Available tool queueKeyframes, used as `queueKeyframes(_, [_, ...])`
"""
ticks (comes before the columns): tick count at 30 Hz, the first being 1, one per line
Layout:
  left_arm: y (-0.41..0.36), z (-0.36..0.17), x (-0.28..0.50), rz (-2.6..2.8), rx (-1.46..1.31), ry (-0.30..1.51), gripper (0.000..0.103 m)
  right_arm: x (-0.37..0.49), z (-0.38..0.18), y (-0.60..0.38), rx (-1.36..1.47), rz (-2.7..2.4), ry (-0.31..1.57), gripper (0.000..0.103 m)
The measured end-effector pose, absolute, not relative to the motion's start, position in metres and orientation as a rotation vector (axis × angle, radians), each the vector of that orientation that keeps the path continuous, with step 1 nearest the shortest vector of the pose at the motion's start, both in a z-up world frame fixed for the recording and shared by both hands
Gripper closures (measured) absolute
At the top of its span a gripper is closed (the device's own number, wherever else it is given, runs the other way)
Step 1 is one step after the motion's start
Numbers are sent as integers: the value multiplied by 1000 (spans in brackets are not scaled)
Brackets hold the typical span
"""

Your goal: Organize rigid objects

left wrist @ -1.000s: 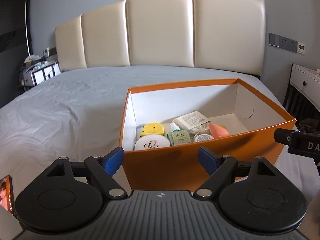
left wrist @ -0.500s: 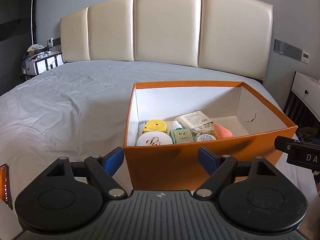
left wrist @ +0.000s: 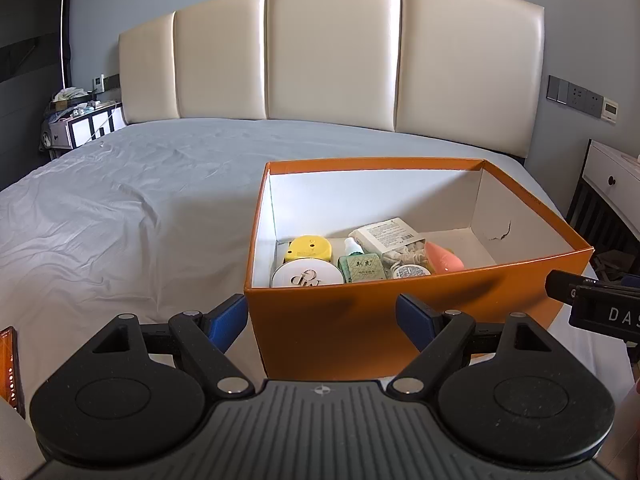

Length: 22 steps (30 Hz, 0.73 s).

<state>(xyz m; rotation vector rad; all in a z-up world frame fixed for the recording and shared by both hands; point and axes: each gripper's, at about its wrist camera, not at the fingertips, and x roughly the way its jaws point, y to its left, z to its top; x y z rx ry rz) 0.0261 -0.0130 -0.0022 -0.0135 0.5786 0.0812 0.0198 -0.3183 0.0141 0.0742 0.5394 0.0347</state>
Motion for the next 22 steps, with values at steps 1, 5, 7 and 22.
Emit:
queueKeyframes(1, [-13, -2, 26, 81, -12, 579, 5, 20, 14, -318, 74, 35, 539, 3])
queueKeyframes(5, [-14, -2, 26, 81, -10, 578, 5, 20, 14, -318, 76, 34, 539, 3])
queueKeyframes(7, [-14, -3, 26, 79, -8, 577, 5, 20, 15, -318, 73, 34, 538, 3])
queueKeyframes(22, [-15, -2, 27, 66, -11, 576, 5, 18, 14, -318, 71, 31, 538, 3])
